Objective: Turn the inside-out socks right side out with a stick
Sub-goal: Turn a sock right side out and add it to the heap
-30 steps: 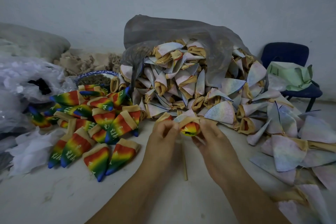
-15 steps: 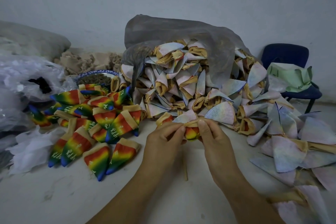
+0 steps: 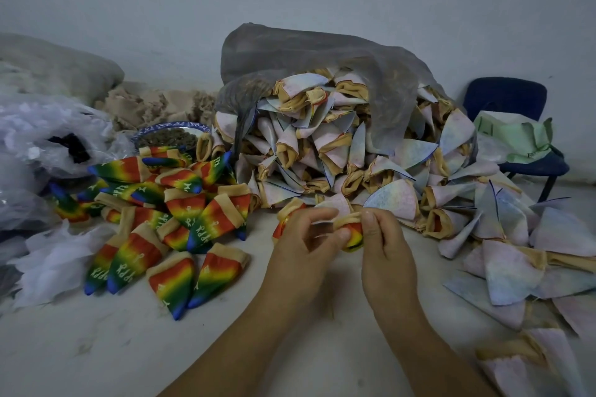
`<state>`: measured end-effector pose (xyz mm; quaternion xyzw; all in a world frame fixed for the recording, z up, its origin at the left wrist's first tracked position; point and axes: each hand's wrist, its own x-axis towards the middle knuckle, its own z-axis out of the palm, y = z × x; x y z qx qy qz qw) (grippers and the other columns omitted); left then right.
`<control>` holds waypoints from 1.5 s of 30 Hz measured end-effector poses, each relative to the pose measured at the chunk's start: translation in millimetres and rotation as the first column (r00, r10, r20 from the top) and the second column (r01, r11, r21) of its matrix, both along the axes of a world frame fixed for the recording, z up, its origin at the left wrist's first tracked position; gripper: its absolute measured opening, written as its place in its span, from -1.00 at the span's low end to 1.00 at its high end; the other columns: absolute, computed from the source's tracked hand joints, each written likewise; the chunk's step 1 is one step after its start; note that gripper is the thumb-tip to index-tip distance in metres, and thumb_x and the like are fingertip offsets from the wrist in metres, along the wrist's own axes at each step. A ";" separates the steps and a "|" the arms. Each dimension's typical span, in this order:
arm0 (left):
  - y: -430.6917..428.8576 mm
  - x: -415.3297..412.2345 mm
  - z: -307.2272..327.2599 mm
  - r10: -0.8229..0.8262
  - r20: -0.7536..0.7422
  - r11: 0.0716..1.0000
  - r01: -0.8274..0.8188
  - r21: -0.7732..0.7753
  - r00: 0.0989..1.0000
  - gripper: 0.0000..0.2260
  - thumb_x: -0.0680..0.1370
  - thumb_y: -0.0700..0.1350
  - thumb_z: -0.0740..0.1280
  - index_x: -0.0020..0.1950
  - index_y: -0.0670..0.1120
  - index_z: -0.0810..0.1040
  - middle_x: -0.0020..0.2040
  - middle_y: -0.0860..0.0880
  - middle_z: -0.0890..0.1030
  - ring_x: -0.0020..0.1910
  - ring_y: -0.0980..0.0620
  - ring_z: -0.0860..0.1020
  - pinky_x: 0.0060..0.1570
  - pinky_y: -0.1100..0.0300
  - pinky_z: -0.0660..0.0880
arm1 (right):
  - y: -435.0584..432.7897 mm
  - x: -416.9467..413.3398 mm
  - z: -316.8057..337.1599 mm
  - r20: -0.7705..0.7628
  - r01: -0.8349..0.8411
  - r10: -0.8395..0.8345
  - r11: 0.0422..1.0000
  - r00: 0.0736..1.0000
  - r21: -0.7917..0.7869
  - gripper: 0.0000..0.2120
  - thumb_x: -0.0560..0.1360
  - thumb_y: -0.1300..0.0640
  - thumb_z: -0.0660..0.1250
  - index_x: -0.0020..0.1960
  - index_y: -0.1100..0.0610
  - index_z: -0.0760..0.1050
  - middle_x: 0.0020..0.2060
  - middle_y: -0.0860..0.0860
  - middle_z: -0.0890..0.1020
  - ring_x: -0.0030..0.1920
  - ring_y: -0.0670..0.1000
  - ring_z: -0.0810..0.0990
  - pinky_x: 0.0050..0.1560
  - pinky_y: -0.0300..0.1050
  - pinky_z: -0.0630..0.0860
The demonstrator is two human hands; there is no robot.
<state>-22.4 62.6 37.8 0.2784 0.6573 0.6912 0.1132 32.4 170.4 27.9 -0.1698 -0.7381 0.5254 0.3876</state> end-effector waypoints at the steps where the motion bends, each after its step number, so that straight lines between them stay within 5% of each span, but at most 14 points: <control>1: -0.7 -1.0 -0.4 -0.007 -0.029 0.999 0.005 -0.042 1.000 -0.84 0.53 -0.03 0.41 0.02 0.25 0.58 0.04 0.24 0.62 0.04 0.29 0.58 -0.04 0.42 0.50 | -1.4 0.7 1.1 -0.001 -0.020 0.020 0.999 1.000 0.026 -0.79 0.53 -0.12 0.07 -0.07 -0.14 0.47 -0.11 -0.12 0.57 -0.08 -0.27 0.52 -0.16 -0.52 0.37; 10: -1.0 -1.1 1.7 -0.017 0.229 0.993 -0.009 0.115 0.973 -0.78 0.55 -0.13 0.37 -0.13 0.17 0.73 -0.05 0.14 0.70 0.01 0.16 0.65 -0.02 0.33 0.57 | -0.5 0.3 -2.1 0.001 -0.016 0.016 0.990 1.000 0.140 -0.77 0.58 0.04 0.12 0.03 0.02 0.54 -0.04 -0.06 0.51 0.00 -0.32 0.47 -0.05 -0.55 0.33; 17: 1.7 1.0 -1.1 -0.189 0.424 0.955 0.066 0.289 0.886 -0.85 0.56 -0.14 0.30 -0.12 -0.09 0.65 -0.13 0.03 0.68 -0.10 0.11 0.65 -0.09 0.26 0.57 | 3.5 -1.4 -3.5 0.002 0.015 -0.016 0.963 1.000 0.268 -0.74 0.58 0.09 0.12 0.04 0.13 0.57 -0.09 -0.04 0.50 -0.04 -0.30 0.47 -0.06 -0.53 0.32; 21: -1.8 -5.7 0.4 -0.292 0.493 0.926 0.113 0.361 0.819 -0.89 0.50 -0.12 0.33 -0.15 -0.09 0.64 -0.13 0.00 0.69 -0.10 0.06 0.66 -0.05 0.16 0.60 | 4.9 0.0 0.8 0.008 -0.031 0.030 0.967 1.000 0.251 -0.77 0.56 0.01 0.10 -0.05 0.03 0.51 -0.16 -0.09 0.52 -0.09 -0.24 0.48 -0.11 -0.49 0.33; 23: -4.1 -9.1 3.1 -0.330 0.518 0.913 0.127 0.388 0.789 -0.90 0.48 -0.12 0.34 -0.16 -0.08 0.64 -0.12 -0.06 0.67 -0.08 0.00 0.63 0.06 0.06 0.58 | 2.5 -0.2 3.3 0.036 -0.086 0.081 0.976 0.996 0.202 -0.77 0.54 -0.05 0.09 -0.11 -0.01 0.49 -0.20 -0.10 0.54 -0.13 -0.20 0.49 -0.16 -0.46 0.34; 26: -4.5 -10.4 6.7 -0.369 0.556 0.889 0.109 0.444 0.744 -0.88 0.47 -0.11 0.34 -0.18 -0.06 0.66 -0.09 -0.10 0.64 -0.08 -0.01 0.61 -0.05 0.12 0.58 | -2.7 0.1 6.6 0.078 -0.178 0.177 0.984 0.981 0.007 -0.72 0.49 -0.18 0.09 -0.19 -0.07 0.49 -0.27 -0.17 0.59 -0.22 -0.27 0.53 -0.24 -0.51 0.36; 30: -1.2 -9.6 5.2 -0.392 0.612 0.874 0.071 0.480 0.686 -0.86 0.44 -0.13 0.36 -0.15 -0.05 0.73 -0.02 -0.12 0.69 -0.02 -0.02 0.66 -0.01 0.13 0.60 | -0.7 -2.2 2.8 0.049 -0.301 0.330 0.904 0.943 -0.304 -0.57 0.43 -0.31 0.12 0.08 -0.09 0.58 -0.05 -0.13 0.68 0.02 -0.16 0.63 0.05 -0.27 0.50; 32: 0.0 -10.1 3.1 -0.388 0.625 0.882 0.077 0.465 0.677 -0.86 0.44 -0.13 0.38 -0.11 -0.07 0.74 0.06 -0.16 0.69 0.05 -0.07 0.65 0.08 0.08 0.57 | 1.0 -1.3 4.5 0.065 -0.265 0.298 0.915 0.952 -0.305 -0.58 0.39 -0.34 0.13 0.03 -0.16 0.59 -0.08 -0.18 0.69 -0.01 -0.21 0.63 -0.02 -0.34 0.50; 35: 2.2 -10.2 -2.7 -0.273 0.612 0.924 0.025 0.382 0.742 -0.84 0.44 -0.09 0.40 -0.05 -0.08 0.73 0.12 -0.18 0.68 0.09 -0.08 0.64 0.13 0.08 0.54 | 3.5 0.3 7.6 0.097 -0.163 0.184 0.968 0.978 -0.190 -0.62 0.38 -0.34 0.10 -0.16 -0.15 0.57 -0.32 -0.26 0.62 -0.28 -0.30 0.56 -0.28 -0.49 0.42; 37: 2.9 -11.5 -6.0 -0.116 0.593 0.945 -0.095 0.312 0.797 -0.84 0.42 -0.04 0.42 -0.07 -0.02 0.73 0.12 -0.13 0.68 0.10 -0.06 0.64 0.13 0.10 0.53 | 6.1 1.0 6.0 0.067 -0.109 0.119 0.984 0.991 -0.138 -0.60 0.39 -0.35 0.09 -0.13 -0.09 0.51 -0.31 -0.18 0.58 -0.31 -0.25 0.52 -0.27 -0.45 0.43; 41: -2.5 -16.0 -6.6 0.094 0.425 0.948 -0.212 0.238 0.900 -0.83 0.39 0.07 0.41 -0.06 0.13 0.71 0.05 -0.01 0.70 0.07 0.01 0.66 0.07 0.12 0.59 | -4.1 1.5 3.5 0.044 -0.168 0.171 0.983 0.984 -0.071 -0.72 0.40 -0.36 0.23 0.06 -0.32 0.43 0.02 -0.25 0.52 -0.01 -0.26 0.55 -0.14 -0.43 0.48; 45: -2.0 -12.9 -8.6 0.080 0.360 0.969 -0.158 0.192 0.930 -0.81 0.37 0.13 0.40 -0.06 0.15 0.70 -0.04 0.10 0.69 0.00 0.08 0.67 -0.05 0.23 0.60 | -16.5 -2.9 -2.0 0.166 -0.236 0.213 0.963 0.963 0.129 -0.44 0.37 -0.36 0.30 0.31 -0.32 0.23 0.24 -0.31 0.31 0.22 -0.42 0.30 0.05 -0.58 0.33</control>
